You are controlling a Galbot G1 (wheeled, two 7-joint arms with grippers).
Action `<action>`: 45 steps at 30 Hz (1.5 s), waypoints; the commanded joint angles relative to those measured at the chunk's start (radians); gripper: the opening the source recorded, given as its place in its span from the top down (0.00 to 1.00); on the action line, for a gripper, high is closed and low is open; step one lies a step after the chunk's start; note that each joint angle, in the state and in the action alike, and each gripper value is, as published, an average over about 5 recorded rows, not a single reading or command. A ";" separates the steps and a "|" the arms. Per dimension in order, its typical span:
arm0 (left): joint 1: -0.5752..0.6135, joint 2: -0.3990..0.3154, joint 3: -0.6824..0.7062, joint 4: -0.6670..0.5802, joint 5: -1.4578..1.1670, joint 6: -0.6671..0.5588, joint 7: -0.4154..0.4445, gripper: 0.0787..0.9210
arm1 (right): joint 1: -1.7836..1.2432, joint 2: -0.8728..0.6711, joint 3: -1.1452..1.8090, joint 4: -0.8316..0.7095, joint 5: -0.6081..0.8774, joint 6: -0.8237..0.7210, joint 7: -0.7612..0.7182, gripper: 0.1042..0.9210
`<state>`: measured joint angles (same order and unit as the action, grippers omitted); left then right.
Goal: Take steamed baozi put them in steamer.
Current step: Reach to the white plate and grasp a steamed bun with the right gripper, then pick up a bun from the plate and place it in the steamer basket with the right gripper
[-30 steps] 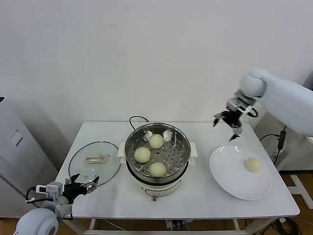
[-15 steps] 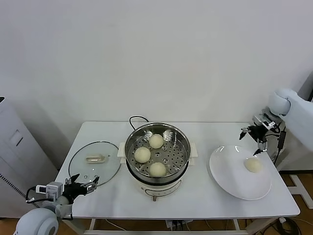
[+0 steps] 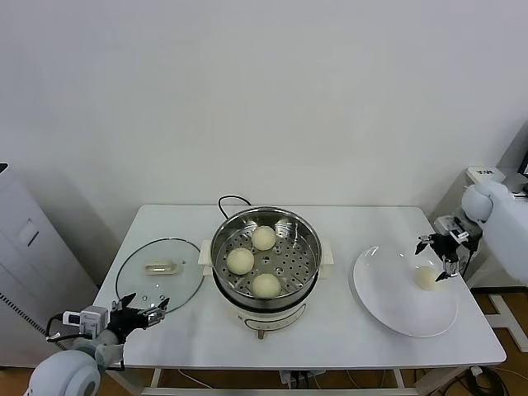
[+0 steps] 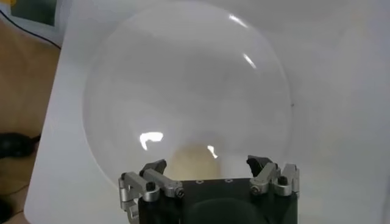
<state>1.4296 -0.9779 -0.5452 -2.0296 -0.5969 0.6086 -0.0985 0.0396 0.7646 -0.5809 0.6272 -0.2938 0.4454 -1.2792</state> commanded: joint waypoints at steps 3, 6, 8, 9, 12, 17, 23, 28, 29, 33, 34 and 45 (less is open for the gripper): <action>-0.007 0.004 0.010 0.002 0.000 0.001 0.001 0.12 | -0.122 0.020 0.166 -0.071 -0.118 0.011 0.074 0.12; -0.010 0.006 0.017 0.003 0.000 0.001 0.001 0.12 | -0.138 0.025 0.202 -0.077 -0.149 0.008 0.104 0.12; -0.012 0.008 0.020 0.003 0.000 0.001 0.001 0.12 | -0.148 0.032 0.225 -0.082 -0.164 0.006 0.123 0.12; -0.013 0.008 0.022 0.003 0.000 0.001 0.001 0.12 | -0.151 0.036 0.234 -0.084 -0.167 0.005 0.130 0.12; -0.014 0.011 0.024 0.002 0.000 0.001 0.002 0.12 | -0.155 0.047 0.251 -0.093 -0.169 -0.001 0.147 0.12; -0.013 0.011 0.027 0.002 0.000 0.001 0.002 0.12 | -0.151 0.053 0.261 -0.098 -0.164 -0.008 0.148 0.15; -0.013 0.011 0.028 0.001 0.000 0.001 0.002 0.12 | -0.153 0.048 0.263 -0.084 -0.139 -0.010 0.113 0.31; -0.013 0.012 0.026 -0.003 0.000 0.003 0.001 0.12 | -0.145 0.041 0.259 -0.077 -0.135 -0.012 0.085 0.43; -0.013 0.012 0.025 -0.004 0.000 0.003 0.001 0.12 | -0.143 0.039 0.258 -0.076 -0.135 -0.013 0.081 0.46; -0.011 0.010 0.024 -0.006 0.000 0.004 0.000 0.12 | -0.133 0.029 0.248 -0.066 -0.131 -0.015 0.068 0.54; -0.011 0.009 0.023 -0.007 0.000 0.004 0.000 0.12 | -0.131 0.026 0.244 -0.061 -0.129 -0.016 0.064 0.55; 0.006 0.007 0.004 -0.020 0.001 0.011 -0.005 0.12 | 0.034 -0.091 -0.086 0.113 0.109 -0.109 -0.019 0.58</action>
<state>1.4281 -0.9698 -0.5351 -2.0476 -0.5967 0.6189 -0.1020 -0.0515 0.7557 -0.4095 0.6118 -0.3692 0.4032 -1.2414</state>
